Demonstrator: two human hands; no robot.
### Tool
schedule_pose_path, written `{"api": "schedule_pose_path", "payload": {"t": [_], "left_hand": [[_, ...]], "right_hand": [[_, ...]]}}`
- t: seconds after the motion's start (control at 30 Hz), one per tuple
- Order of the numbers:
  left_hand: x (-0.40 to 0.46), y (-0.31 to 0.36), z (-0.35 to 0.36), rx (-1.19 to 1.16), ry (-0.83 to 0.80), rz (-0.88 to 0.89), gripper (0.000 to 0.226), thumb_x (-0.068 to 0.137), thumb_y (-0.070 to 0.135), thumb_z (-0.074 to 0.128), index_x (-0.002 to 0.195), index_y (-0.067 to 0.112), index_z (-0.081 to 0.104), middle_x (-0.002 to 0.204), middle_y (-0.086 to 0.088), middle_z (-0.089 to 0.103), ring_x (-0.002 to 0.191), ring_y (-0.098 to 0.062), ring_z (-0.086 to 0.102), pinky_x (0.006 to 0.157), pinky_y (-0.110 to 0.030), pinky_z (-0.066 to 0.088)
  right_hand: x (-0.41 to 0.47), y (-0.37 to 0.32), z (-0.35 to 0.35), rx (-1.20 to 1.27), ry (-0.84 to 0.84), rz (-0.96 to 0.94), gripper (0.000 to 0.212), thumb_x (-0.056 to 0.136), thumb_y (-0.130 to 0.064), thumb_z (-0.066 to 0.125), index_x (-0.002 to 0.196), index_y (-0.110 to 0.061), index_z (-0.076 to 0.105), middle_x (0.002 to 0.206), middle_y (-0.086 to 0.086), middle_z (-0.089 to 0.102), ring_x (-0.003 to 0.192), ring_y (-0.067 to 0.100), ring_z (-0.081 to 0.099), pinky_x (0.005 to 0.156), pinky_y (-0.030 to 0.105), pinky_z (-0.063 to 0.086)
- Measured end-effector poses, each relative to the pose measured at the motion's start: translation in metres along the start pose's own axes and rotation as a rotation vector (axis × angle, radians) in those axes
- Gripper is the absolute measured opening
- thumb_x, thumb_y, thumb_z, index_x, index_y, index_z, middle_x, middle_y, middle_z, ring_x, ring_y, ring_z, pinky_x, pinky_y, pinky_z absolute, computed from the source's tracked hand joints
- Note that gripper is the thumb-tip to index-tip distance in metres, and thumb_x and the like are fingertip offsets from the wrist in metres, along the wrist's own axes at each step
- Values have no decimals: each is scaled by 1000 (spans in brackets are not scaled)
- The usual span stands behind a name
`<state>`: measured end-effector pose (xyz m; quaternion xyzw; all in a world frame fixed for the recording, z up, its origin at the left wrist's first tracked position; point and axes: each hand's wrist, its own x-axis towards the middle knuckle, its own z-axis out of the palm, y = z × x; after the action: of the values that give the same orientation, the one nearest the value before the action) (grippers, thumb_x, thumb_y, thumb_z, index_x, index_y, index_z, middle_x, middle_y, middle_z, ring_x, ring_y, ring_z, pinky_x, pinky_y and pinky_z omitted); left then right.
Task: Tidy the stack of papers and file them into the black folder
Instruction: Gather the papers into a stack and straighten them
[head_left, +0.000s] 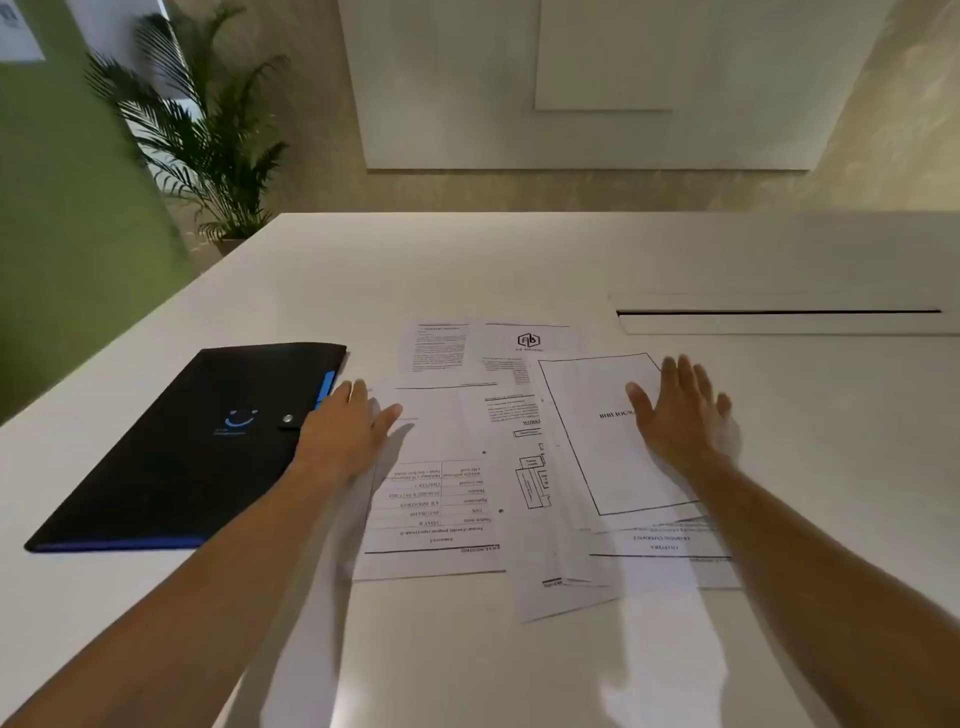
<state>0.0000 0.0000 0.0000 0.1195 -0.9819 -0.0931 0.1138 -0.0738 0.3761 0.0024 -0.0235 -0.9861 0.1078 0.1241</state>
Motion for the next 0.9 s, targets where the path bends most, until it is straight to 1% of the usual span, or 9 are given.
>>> {"api": "schedule_pose_path", "payload": {"t": [0.07,0.1,0.17,0.3,0.47,0.57,0.7,0.83,0.9], "left_hand": [[-4,2,3,48,23,-51,60,92,58,39,114,3,50,115,-15,59,106,-32,55,83,-44,45],[-6,3,6,75,33,-65,59,92,58,40,112,3,51,113,-16,60,105,-32,56,83,-43,45],[-7,8,6,86,25,-115,60,92,58,40,112,3,52,114,-18,60,107,-32,55,83,-41,45],[-2,15,6,42,-59,-191,64,91,58,43,121,1,48,122,-22,55,115,-34,49,91,-41,41],[2,24,4,-157,-111,-261,67,85,54,56,126,1,47,122,-20,56,115,-35,50,83,-39,43],[1,30,1,-316,-116,-274,62,84,45,64,126,2,50,123,-16,58,115,-34,51,89,-41,43],[-3,38,-1,-555,-125,-352,73,81,39,72,138,4,41,136,-15,52,121,-32,50,85,-35,42],[-6,43,-1,-776,-124,-467,79,82,33,73,145,10,32,144,-14,43,124,-33,48,87,-38,44],[-7,44,-1,-867,-138,-527,80,81,32,75,145,12,31,142,-13,45,117,-32,51,84,-39,45]], "right_hand": [[-3,2,2,-16,7,122,57,100,-48,38,135,-4,46,141,20,49,130,38,42,103,53,37],[-4,3,4,-34,9,170,53,98,-47,41,128,-4,51,132,20,55,123,38,47,98,50,39],[-5,4,6,-52,-20,228,53,97,-48,43,122,-4,56,124,21,58,117,39,50,95,48,38],[-3,0,5,-46,-59,264,56,92,-52,48,118,-5,59,123,22,59,115,39,49,93,49,38],[-6,-14,8,4,-98,227,55,84,-54,57,112,-7,60,119,19,58,112,38,48,90,49,39],[-12,-28,9,35,-109,200,54,81,-55,58,110,-9,60,117,17,58,111,37,48,89,49,39],[-22,-52,11,82,-124,151,53,81,-54,60,109,-10,60,115,15,58,111,36,48,88,49,40],[-29,-70,12,101,-157,131,53,82,-54,60,111,-10,59,118,15,57,115,36,46,91,50,39],[-32,-76,11,111,-166,118,53,83,-54,60,111,-10,59,118,14,57,116,35,46,91,49,41]]}}
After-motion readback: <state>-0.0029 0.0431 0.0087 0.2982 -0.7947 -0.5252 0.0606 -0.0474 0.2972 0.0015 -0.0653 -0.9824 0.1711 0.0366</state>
